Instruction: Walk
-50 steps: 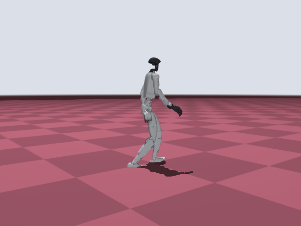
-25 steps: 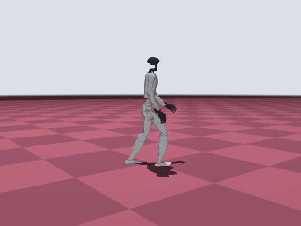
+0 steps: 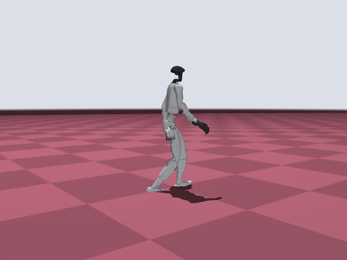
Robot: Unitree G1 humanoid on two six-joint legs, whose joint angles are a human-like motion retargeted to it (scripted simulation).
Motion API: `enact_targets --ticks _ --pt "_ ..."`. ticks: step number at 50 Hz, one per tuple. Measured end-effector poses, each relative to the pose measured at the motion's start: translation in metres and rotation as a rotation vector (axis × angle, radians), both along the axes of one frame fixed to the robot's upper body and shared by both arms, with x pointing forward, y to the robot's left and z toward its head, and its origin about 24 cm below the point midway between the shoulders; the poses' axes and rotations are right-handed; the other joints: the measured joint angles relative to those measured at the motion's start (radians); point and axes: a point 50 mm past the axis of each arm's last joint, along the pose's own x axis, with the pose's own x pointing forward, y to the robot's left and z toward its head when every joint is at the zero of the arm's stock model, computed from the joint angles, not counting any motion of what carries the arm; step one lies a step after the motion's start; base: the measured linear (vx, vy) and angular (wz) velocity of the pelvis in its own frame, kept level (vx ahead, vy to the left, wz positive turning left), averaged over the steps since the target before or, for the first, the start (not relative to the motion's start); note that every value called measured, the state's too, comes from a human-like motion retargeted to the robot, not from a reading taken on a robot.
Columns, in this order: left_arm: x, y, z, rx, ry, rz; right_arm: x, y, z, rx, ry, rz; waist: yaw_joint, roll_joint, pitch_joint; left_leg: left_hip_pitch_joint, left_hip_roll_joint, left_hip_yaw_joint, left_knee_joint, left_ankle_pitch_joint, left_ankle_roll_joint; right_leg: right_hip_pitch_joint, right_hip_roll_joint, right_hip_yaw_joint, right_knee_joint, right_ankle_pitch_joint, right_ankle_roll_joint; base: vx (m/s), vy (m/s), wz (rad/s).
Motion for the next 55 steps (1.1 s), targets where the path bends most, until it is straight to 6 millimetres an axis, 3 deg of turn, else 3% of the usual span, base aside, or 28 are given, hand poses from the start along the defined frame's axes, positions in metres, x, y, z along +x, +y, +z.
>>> enact_targets --ticks 5,8,10,12,15,19,23,26,29,32,35,37,40,45,49,52,55 --pt "-0.017 -0.005 -0.002 -0.009 0.055 -0.025 -0.008 0.003 -0.005 -0.002 0.024 0.018 -0.031 -0.042 -0.030 0.003 -0.083 0.009 0.071 0.040 0.023 0.024 -0.065 0.028 0.187 -0.027 0.053 0.00 0.00 0.00" --pt "-0.010 -0.002 -0.001 0.014 0.030 -0.039 -0.027 0.008 -0.021 0.022 0.110 0.026 -0.062 -0.078 -0.038 0.060 -0.142 0.028 0.120 0.018 0.059 0.013 -0.126 0.033 0.369 0.108 0.132 0.00 0.00 0.00" --pt "0.009 0.006 0.002 0.049 -0.029 -0.048 -0.035 0.014 -0.029 0.052 0.169 0.045 -0.079 -0.111 -0.023 0.149 -0.187 0.039 0.066 0.010 0.084 -0.037 -0.178 0.041 0.525 0.240 0.175 0.00 0.02 -0.09" --pt "0.029 0.011 0.006 0.082 -0.097 -0.063 -0.049 0.019 -0.039 0.054 0.235 0.072 -0.103 -0.119 -0.019 0.209 -0.205 0.046 0.066 -0.027 0.098 -0.106 -0.224 0.028 0.654 0.283 0.166 0.00 0.05 -0.29" --pt "0.070 0.020 0.018 0.145 -0.232 -0.076 -0.064 0.025 -0.049 0.048 0.311 0.120 -0.129 -0.118 -0.009 0.331 -0.214 0.040 0.003 -0.055 0.097 -0.234 -0.280 0.006 0.738 0.226 0.107 0.01 0.05 -0.39" --pt "0.141 0.035 0.050 0.209 -0.466 -0.039 -0.071 0.026 -0.054 0.040 0.356 0.153 -0.146 -0.060 0.014 0.542 -0.179 -0.006 -0.209 -0.022 0.067 -0.368 -0.244 -0.049 0.551 0.144 0.050 0.03 0.03 -0.29" --pt "0.194 0.036 0.089 0.224 -0.687 -0.035 -0.083 0.023 -0.060 0.041 0.401 0.137 -0.153 0.003 0.007 0.670 -0.121 -0.028 -0.343 0.000 0.033 -0.429 -0.135 -0.073 0.166 0.156 0.064 0.00 0.00 0.00" --pt "0.213 0.030 0.106 0.218 -0.793 -0.056 -0.097 0.020 -0.065 0.034 0.442 0.126 -0.156 0.002 -0.001 0.697 -0.114 -0.031 -0.297 -0.034 0.020 -0.456 -0.089 -0.039 0.021 0.150 0.088 -0.02 -0.03 0.05" --pt "0.220 0.023 0.114 0.198 -0.844 -0.072 -0.104 0.019 -0.068 0.032 0.462 0.115 -0.146 0.022 -0.011 0.697 -0.077 -0.046 -0.156 -0.091 0.005 -0.432 -0.038 -0.042 0.002 0.176 0.074 0.02 -0.04 0.00" --pt "0.208 0.016 0.103 0.158 -0.810 -0.067 -0.109 0.017 -0.069 0.028 0.466 0.090 -0.131 0.059 0.003 0.652 0.004 -0.049 0.155 -0.112 -0.032 -0.376 0.024 -0.071 0.083 0.182 0.032 0.00 -0.08 0.03" --pt "0.179 0.011 0.079 0.128 -0.693 -0.056 -0.106 0.015 -0.067 0.017 0.435 0.066 -0.107 0.117 0.026 0.531 0.142 -0.038 0.567 -0.021 -0.075 -0.318 0.103 -0.121 0.150 0.138 -0.034 -0.06 -0.08 0.03" --pt "0.159 0.007 0.062 0.116 -0.592 -0.066 -0.093 0.012 -0.062 0.001 0.385 0.062 -0.081 0.166 0.023 0.402 0.250 -0.044 0.775 0.017 -0.064 -0.281 0.163 -0.150 0.112 0.124 -0.070 -0.04 -0.06 -0.03" --pt "0.124 0.005 0.038 0.107 -0.422 -0.083 -0.072 0.010 -0.051 -0.022 0.301 0.061 -0.038 0.165 0.015 0.239 0.320 -0.029 0.909 -0.028 0.004 -0.220 0.192 -0.129 0.060 0.098 -0.083 0.00 0.00 0.00" --pt "0.057 0.005 0.010 0.076 -0.163 -0.089 -0.036 0.008 -0.027 -0.026 0.139 0.044 0.004 0.109 0.017 0.052 0.265 0.000 0.710 -0.131 0.050 -0.102 0.165 -0.058 -0.014 0.070 -0.055 0.00 0.00 0.00" --pt "0.010 0.002 0.000 0.036 -0.007 -0.066 -0.015 0.005 -0.010 -0.015 0.038 0.033 -0.002 0.056 0.001 -0.015 0.135 0.000 0.334 -0.093 0.024 -0.036 0.091 -0.025 -0.038 0.051 -0.025 0.02 0.04 0.34" --pt "-0.012 0.002 -0.002 0.016 0.061 -0.043 -0.009 0.004 -0.003 -0.015 0.006 0.029 -0.021 0.019 -0.021 -0.016 0.030 -0.016 0.079 -0.033 0.009 -0.016 0.022 -0.013 -0.008 0.022 -0.007 0.00 0.04 0.42" --pt "-0.022 0.001 -0.003 0.010 0.084 -0.030 -0.012 0.003 -0.005 -0.021 0.011 0.025 -0.029 0.006 -0.037 -0.026 -0.014 -0.024 0.092 -0.007 0.012 -0.006 -0.011 -0.002 0.085 -0.017 0.008 0.01 0.02 0.14"
